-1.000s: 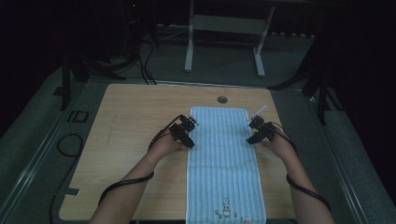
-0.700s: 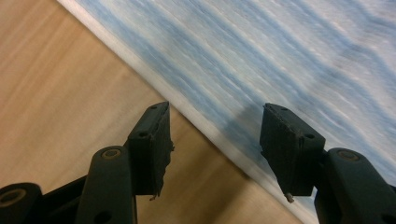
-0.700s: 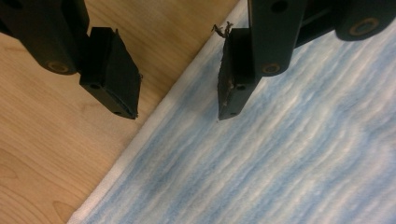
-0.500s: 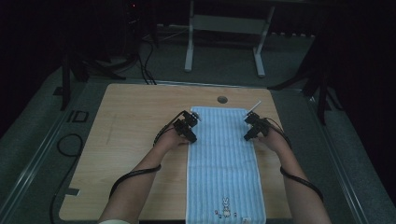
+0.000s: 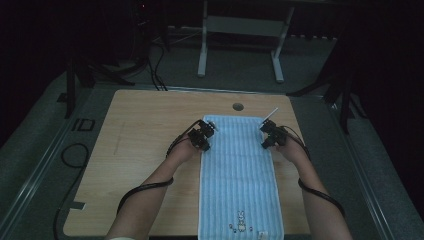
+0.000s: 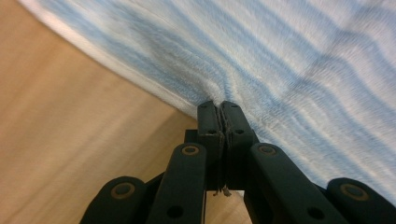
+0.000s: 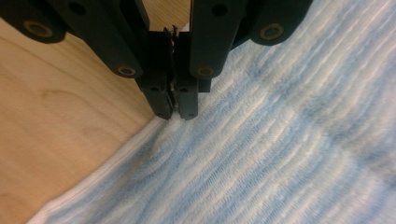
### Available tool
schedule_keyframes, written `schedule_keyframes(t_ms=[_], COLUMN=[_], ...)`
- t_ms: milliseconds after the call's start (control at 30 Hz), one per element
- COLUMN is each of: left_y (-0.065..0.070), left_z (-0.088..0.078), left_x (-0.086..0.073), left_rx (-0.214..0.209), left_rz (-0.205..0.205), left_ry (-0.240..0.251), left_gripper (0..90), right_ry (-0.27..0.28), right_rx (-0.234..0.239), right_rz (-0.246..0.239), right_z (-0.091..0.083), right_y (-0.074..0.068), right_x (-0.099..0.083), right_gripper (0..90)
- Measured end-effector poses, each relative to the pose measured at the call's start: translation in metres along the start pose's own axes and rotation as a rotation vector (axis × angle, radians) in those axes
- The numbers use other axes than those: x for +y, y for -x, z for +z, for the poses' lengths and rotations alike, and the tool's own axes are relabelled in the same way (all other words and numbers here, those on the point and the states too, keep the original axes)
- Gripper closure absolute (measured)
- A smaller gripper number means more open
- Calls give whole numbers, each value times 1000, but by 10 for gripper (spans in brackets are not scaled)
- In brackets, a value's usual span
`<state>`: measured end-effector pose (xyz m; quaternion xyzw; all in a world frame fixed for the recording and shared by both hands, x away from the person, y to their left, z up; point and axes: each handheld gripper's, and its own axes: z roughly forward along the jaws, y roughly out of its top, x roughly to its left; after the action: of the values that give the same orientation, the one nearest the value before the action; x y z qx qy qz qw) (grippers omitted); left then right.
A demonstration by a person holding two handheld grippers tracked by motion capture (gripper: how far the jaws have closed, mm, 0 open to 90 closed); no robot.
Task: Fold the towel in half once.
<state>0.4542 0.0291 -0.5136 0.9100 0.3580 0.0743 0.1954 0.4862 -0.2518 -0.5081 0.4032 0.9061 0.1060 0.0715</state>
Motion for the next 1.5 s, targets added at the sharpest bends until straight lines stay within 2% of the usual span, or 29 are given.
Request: schedule_keyframes(t_ms=[33,100,167,200,267,300,400,467,500,567,633,833,867,933,1100,1167,1233,1267,1333,1400,1467,1500], left_y=[-2,-5,-5,-5,5,9,19,29,36,47,59,82,83,85,85,84,82,81,81,84,89,93], left_z=[-4,-15,-28,-28,-48,-55,-70,-77,-78,-77,-74,-57,-54,-48,-38,-42,-53,-58,-65,-68,-65,-60], left_x=[1,2,2,2,-2,-6,-20,-32,-41,-53,-65,-90,-92,-96,-100,-99,-97,-95,-93,-90,-87,-87], left_rx=[0,9,12,12,48,46,21,-8,-22,-39,-46,-54,-50,-68,-88,-87,-59,-54,-55,-65,-94,-97], left_rz=[-15,-19,-29,-29,6,17,42,46,62,82,121,192,190,196,197,199,199,190,198,203,210,227], left_ry=[19,44,74,74,101,113,127,140,135,127,93,5,-1,-26,-60,-69,-49,-28,0,20,25,23], left_gripper=[878,878,877,877,875,876,874,873,873,873,872,867,865,862,848,776,616,577,511,482,464,466], right_ry=[9,33,49,53,69,81,118,128,133,118,111,82,75,49,22,13,33,48,80,113,127,121], right_rx=[-3,-15,-4,-10,-7,-8,7,25,26,34,37,62,62,66,79,80,80,81,79,93,102,106], right_rz=[4,1,-4,-16,-34,-49,-72,-92,-102,-134,-156,-188,-195,-200,-191,-197,-201,-204,-210,-216,-226,-231], right_z=[-4,-13,-24,-30,-42,-48,-64,-69,-69,-68,-64,-50,-47,-38,-27,-30,-41,-47,-59,-67,-68,-66], right_y=[1,2,2,-1,-6,-10,-24,-34,-39,-52,-66,-91,-94,-99,-101,-102,-102,-102,-103,-104,-107,-109], right_x=[1,2,2,1,-3,-6,-23,-37,-45,-59,-73,-97,-100,-103,-106,-105,-104,-103,-102,-99,-96,-95], right_gripper=[875,875,874,873,874,873,872,872,872,871,871,865,863,862,849,768,709,661,627,560,542,541])
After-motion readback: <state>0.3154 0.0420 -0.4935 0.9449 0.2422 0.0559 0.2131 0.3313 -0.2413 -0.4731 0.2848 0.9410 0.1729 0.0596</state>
